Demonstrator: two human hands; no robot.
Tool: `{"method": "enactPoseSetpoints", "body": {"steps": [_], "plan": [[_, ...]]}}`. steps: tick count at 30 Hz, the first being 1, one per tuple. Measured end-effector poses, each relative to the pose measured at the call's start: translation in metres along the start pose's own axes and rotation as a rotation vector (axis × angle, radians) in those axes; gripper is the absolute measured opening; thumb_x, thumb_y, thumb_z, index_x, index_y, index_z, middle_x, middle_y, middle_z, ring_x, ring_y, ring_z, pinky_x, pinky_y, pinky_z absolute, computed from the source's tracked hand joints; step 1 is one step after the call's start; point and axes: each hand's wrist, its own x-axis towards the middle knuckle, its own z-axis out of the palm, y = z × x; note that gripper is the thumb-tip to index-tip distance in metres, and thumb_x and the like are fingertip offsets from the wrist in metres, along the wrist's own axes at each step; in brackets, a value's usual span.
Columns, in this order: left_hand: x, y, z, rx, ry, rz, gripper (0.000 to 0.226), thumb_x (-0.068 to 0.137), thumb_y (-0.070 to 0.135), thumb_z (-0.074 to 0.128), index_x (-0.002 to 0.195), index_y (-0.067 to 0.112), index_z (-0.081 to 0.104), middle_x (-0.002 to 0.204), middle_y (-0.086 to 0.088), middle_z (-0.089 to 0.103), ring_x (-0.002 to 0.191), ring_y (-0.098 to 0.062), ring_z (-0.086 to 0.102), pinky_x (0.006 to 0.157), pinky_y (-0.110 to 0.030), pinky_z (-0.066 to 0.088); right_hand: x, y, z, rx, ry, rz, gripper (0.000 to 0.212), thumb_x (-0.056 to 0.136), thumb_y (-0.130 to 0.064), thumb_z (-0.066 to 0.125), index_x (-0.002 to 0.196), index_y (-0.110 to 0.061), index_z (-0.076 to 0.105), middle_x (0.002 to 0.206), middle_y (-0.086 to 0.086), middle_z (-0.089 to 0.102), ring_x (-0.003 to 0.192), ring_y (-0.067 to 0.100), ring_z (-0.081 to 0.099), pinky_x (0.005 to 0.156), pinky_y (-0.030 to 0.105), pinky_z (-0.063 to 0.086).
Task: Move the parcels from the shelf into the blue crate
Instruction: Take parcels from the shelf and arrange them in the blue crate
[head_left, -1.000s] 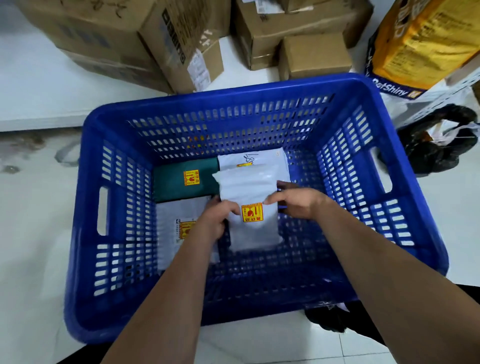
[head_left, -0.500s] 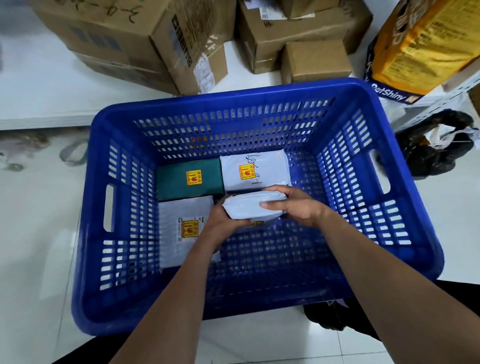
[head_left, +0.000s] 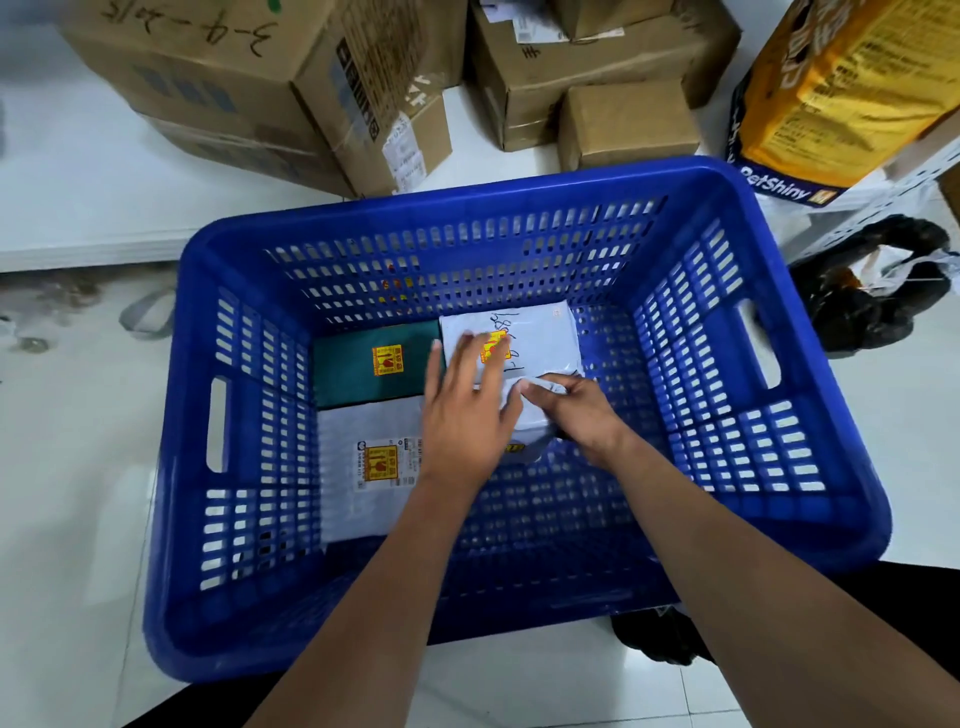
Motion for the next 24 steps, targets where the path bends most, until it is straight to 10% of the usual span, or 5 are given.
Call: {"method": "enactPoseSetpoints", "body": {"steps": [6,10,12,19,24], "plan": [[-0.013,-0.001,0.022,0.088,-0.361,-0.211,0.058,0.099,0.039,0.013,0.112,0.015,0.064,0.112,-0.006,0.068,0.109,-0.027,0.055,0.096,-0.047,0.043,0.001,-0.005,0.010,-0.154,0.102,0.011,0.023,0.093,-0.030,0.063,0.102,-0.013,0.074,0.105,0.001,0.073,0.103,0.020,0.067,0.095,0.035,0.052],[-0.005,-0.003,0.023,0.080,-0.412,-0.249,0.042,0.097,0.035,0.032,0.103,0.016,0.069,0.103,-0.003,0.071,0.100,-0.024,0.058,0.087,-0.036,0.047,-0.005,-0.016,0.031,-0.972,0.481,-0.536,0.035,0.096,-0.026,0.039,0.103,-0.010,0.070,0.102,0.009,0.071,0.095,0.029,0.063,0.098,0.039,0.046],[0.000,-0.005,0.022,0.060,-0.486,-0.259,0.027,0.090,0.031,0.048,0.103,0.017,0.068,0.104,-0.002,0.069,0.102,-0.023,0.057,0.088,-0.033,0.046,-0.010,-0.017,0.044,-1.190,0.404,-0.709,0.040,0.098,-0.029,0.031,0.101,-0.012,0.068,0.097,0.007,0.071,0.094,0.027,0.062,0.105,0.039,0.040],[0.012,-0.008,0.015,-0.090,-0.493,-0.443,0.033,0.097,0.027,0.042,0.092,0.010,0.070,0.096,-0.013,0.072,0.092,-0.032,0.064,0.077,-0.034,0.047,0.000,-0.019,0.051,-1.251,0.177,-0.220,0.050,0.104,-0.035,0.020,0.112,-0.011,0.063,0.104,0.015,0.069,0.098,0.034,0.063,0.067,0.035,0.042],[0.022,-0.005,0.016,-0.297,-0.469,-0.882,0.042,0.098,0.026,0.042,0.096,-0.005,0.070,0.106,-0.026,0.068,0.102,-0.039,0.062,0.086,-0.038,0.047,0.013,-0.025,0.056,-1.167,0.175,0.017,0.038,0.099,-0.019,0.032,0.110,-0.005,0.065,0.116,0.018,0.065,0.108,0.034,0.061,0.074,0.035,0.046]]}}
